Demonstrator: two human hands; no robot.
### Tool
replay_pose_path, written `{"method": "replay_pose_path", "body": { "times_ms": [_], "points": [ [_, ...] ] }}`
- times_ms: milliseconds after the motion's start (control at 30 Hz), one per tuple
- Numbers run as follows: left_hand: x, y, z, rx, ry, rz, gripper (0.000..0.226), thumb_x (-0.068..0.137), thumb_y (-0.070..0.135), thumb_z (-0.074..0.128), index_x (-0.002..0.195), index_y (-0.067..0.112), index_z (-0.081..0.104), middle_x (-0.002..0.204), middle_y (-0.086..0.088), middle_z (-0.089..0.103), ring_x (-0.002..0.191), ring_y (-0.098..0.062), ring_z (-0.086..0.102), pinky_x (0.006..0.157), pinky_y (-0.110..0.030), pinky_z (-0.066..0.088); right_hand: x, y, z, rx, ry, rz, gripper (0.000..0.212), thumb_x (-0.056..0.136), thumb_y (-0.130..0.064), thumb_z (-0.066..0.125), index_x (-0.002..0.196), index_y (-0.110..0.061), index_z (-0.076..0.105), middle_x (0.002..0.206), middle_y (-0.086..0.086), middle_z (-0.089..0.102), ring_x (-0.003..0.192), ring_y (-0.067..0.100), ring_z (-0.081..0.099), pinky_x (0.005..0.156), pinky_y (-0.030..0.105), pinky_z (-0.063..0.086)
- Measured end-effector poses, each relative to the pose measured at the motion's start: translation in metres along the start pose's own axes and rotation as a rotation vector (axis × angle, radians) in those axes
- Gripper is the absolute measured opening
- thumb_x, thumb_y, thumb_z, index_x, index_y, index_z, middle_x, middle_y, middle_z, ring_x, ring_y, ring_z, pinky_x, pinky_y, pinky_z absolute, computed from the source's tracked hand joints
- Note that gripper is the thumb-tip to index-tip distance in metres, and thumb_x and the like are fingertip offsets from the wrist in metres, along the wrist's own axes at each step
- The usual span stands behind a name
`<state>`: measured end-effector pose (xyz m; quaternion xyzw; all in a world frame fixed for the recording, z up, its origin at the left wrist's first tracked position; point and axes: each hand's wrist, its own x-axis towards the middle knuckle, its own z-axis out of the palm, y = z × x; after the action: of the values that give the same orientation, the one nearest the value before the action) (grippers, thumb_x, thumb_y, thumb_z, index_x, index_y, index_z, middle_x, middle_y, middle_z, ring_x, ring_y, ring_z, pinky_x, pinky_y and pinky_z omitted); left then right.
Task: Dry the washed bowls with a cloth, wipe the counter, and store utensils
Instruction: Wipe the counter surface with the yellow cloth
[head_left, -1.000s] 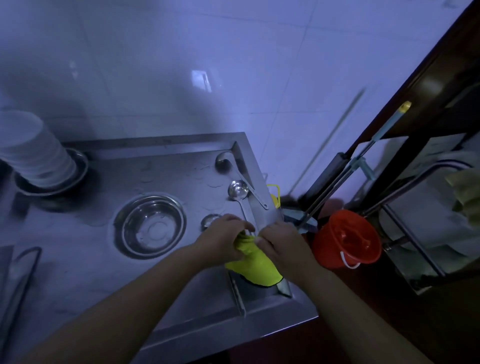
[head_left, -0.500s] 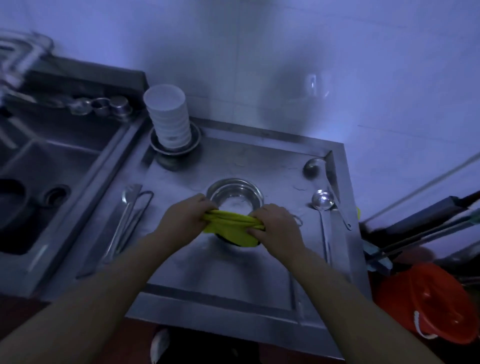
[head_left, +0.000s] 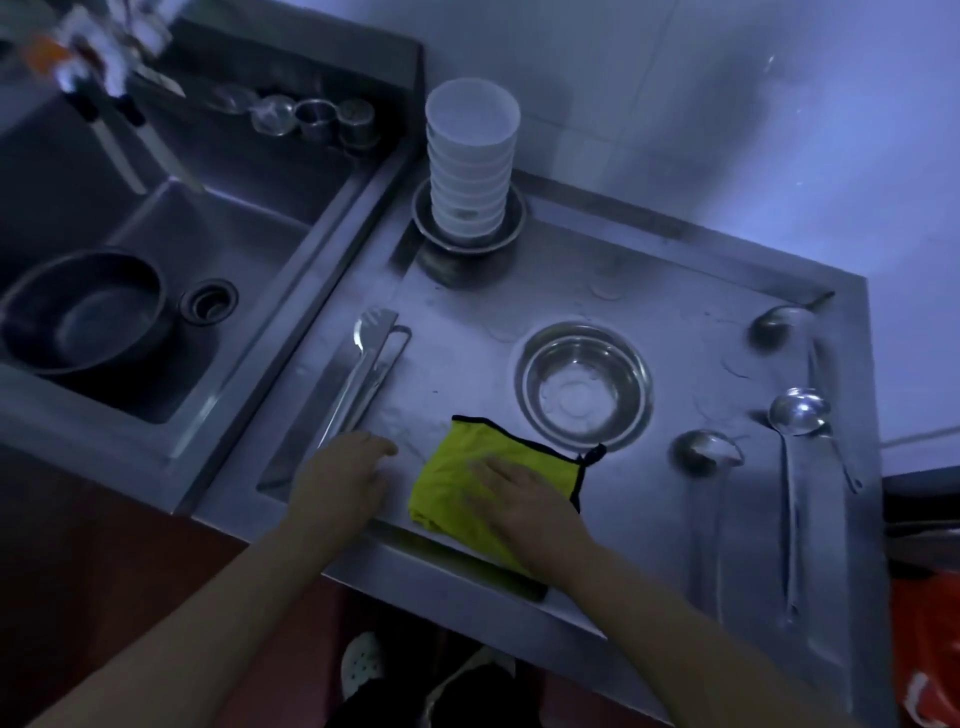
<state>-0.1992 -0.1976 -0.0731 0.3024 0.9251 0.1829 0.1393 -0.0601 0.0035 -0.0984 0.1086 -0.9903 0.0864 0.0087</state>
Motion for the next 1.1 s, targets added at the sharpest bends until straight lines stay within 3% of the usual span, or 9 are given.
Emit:
{"method": "replay_pose_path", "body": {
  "times_ms": [100, 200, 267, 400, 700, 867, 967, 1033, 1100],
  "points": [
    [0.008, -0.020, -0.002, 0.013, 0.131, -0.003, 0.035, 0.062, -0.005, 0.070, 0.096, 0.003, 0.069, 0.094, -0.015, 0.066, 0.089, -0.037, 0.062, 0.073, -0.043, 0.052, 0.024, 0.000, 0.027, -0.079, -0.128, -0.131, 0.048, 0.090, -0.043, 0.059, 0.136, -0.030, 0.052, 0.147, 0.003, 0.044, 0.136, 0.029, 0.039, 0.109, 0.047, 0.035],
    [0.019, -0.041, -0.002, 0.019, 0.236, 0.004, 0.036, 0.064, 0.007, 0.063, 0.099, 0.004, 0.067, 0.096, -0.014, 0.064, 0.086, -0.035, 0.060, 0.077, -0.038, 0.046, 0.052, 0.004, 0.051, -0.055, -0.157, -0.101, 0.051, 0.096, -0.046, 0.036, 0.145, -0.030, 0.037, 0.153, 0.003, 0.034, 0.143, 0.030, 0.025, 0.113, 0.051, 0.016],
    [0.027, -0.053, -0.002, 0.019, 0.280, -0.018, 0.037, 0.064, 0.013, 0.062, 0.100, 0.007, 0.065, 0.096, -0.012, 0.062, 0.086, -0.034, 0.057, 0.078, -0.033, 0.038, 0.080, 0.012, 0.059, -0.023, -0.144, 0.035, 0.052, 0.096, -0.045, 0.032, 0.146, -0.030, 0.035, 0.154, 0.004, 0.032, 0.144, 0.031, 0.022, 0.116, 0.053, 0.011],
    [0.046, -0.068, 0.001, 0.009, 0.255, -0.059, 0.040, 0.068, 0.018, 0.069, 0.107, 0.009, 0.063, 0.099, -0.013, 0.062, 0.089, -0.035, 0.057, 0.078, -0.041, 0.046, 0.139, 0.038, 0.066, -0.047, -0.098, 0.395, 0.056, 0.098, -0.046, 0.018, 0.151, -0.030, 0.020, 0.160, 0.004, 0.015, 0.147, 0.029, 0.006, 0.118, 0.050, -0.004],
    [0.058, -0.095, 0.005, 0.132, 0.160, -0.024, 0.050, 0.048, 0.035, 0.087, 0.085, 0.008, 0.067, 0.075, -0.010, 0.066, 0.071, -0.033, 0.060, 0.064, -0.037, 0.048, 0.211, 0.094, 0.074, -0.080, -0.024, 0.770, 0.055, 0.101, -0.043, 0.020, 0.152, -0.032, 0.003, 0.161, 0.004, 0.001, 0.147, 0.027, -0.005, 0.118, 0.048, -0.007],
    [0.050, -0.097, -0.006, 0.167, 0.136, 0.071, 0.028, 0.055, 0.020, 0.083, 0.059, 0.012, 0.056, 0.053, -0.006, 0.055, 0.055, -0.028, 0.054, 0.048, -0.031, 0.042, 0.189, 0.034, 0.075, -0.050, -0.045, 0.850, 0.059, 0.100, -0.040, 0.026, 0.153, -0.027, 0.002, 0.161, 0.006, -0.003, 0.147, 0.028, -0.009, 0.117, 0.049, -0.007],
    [0.047, -0.099, -0.022, 0.102, 0.182, 0.055, 0.019, 0.070, 0.014, 0.069, 0.058, 0.009, 0.055, 0.051, -0.007, 0.053, 0.052, -0.026, 0.055, 0.039, -0.027, 0.040, 0.162, -0.016, 0.078, -0.006, -0.148, 0.841, 0.068, 0.099, -0.032, 0.029, 0.150, -0.025, -0.014, 0.159, 0.008, -0.017, 0.144, 0.029, -0.022, 0.115, 0.049, -0.014],
    [0.047, -0.105, -0.031, 0.042, 0.192, 0.014, 0.024, 0.082, 0.018, 0.056, 0.061, 0.009, 0.054, 0.054, -0.007, 0.052, 0.056, -0.026, 0.054, 0.042, -0.028, 0.040, 0.140, -0.045, 0.080, 0.032, -0.233, 0.796, 0.075, 0.095, -0.030, 0.030, 0.143, -0.021, -0.027, 0.155, 0.009, -0.028, 0.139, 0.028, -0.032, 0.111, 0.046, -0.023],
    [0.047, -0.113, -0.038, -0.019, 0.183, -0.066, 0.023, 0.088, 0.019, 0.056, 0.067, 0.009, 0.053, 0.060, -0.007, 0.050, 0.061, -0.024, 0.050, 0.048, -0.029, 0.036, 0.119, -0.063, 0.076, 0.021, -0.256, 0.688, 0.073, 0.092, -0.037, 0.028, 0.146, -0.018, -0.017, 0.155, 0.011, -0.022, 0.142, 0.031, -0.027, 0.111, 0.046, -0.022]
  ]
}}
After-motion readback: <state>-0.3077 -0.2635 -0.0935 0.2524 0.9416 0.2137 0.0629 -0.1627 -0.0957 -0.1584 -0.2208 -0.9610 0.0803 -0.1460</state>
